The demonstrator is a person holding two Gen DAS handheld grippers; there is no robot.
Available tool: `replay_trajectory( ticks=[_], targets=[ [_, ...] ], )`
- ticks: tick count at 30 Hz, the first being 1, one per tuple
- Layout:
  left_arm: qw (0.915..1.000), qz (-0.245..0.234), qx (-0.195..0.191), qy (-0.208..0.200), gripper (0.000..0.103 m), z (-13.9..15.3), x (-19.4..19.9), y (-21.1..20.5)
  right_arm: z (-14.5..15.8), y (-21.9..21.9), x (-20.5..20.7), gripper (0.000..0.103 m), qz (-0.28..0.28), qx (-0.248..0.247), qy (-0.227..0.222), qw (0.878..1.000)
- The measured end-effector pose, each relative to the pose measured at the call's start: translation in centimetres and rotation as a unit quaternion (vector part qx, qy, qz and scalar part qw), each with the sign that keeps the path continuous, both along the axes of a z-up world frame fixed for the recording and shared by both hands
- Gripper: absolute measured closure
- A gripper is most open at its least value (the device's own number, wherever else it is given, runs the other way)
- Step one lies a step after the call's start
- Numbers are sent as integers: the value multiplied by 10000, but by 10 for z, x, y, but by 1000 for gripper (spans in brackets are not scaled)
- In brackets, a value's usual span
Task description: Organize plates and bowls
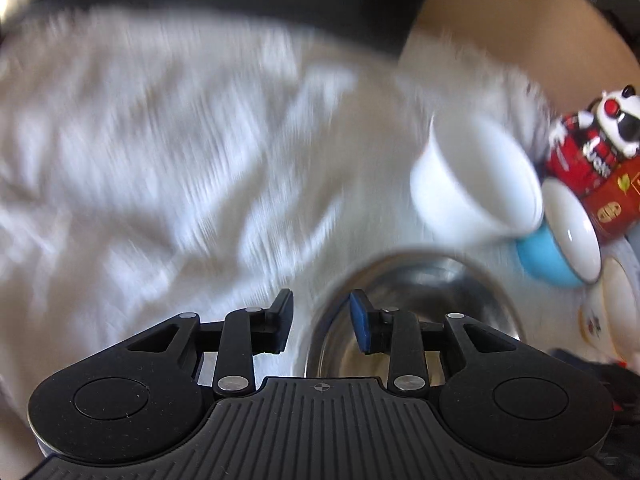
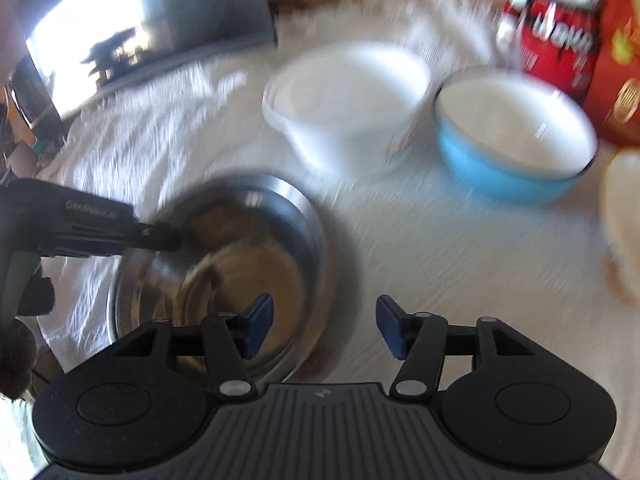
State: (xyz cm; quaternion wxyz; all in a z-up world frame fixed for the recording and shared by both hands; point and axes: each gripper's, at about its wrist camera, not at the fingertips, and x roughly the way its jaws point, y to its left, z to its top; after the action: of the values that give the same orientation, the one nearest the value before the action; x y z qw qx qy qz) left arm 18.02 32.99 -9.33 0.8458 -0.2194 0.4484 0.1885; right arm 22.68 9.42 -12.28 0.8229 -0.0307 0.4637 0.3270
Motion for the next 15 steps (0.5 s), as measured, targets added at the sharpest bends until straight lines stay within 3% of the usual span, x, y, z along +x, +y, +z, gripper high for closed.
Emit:
replay_trajectory(
  ticks=[2,5,10,13,15],
  targets=[
    [9987,79,440,-253,69,25,1,-13,17,-19,1,41,-90,138,-297,9994],
    [9968,-129,397,-685,69,51,13,-36,43,-52,4,31,-341,216,-851,9956],
    [9888,-1002,-708,-850,69,48,65,-91,66,-126,24,22,-966,-161,-1571,9827],
    [9759,-1447,-1503,-640,69,29,97,-140,58,-170,53,22,-1475,-738,-1683,9719],
    [9690,-1683,-1742,-486,69,18,114,-175,52,-195,71,17,-1867,-967,-1570,9650]
  ],
)
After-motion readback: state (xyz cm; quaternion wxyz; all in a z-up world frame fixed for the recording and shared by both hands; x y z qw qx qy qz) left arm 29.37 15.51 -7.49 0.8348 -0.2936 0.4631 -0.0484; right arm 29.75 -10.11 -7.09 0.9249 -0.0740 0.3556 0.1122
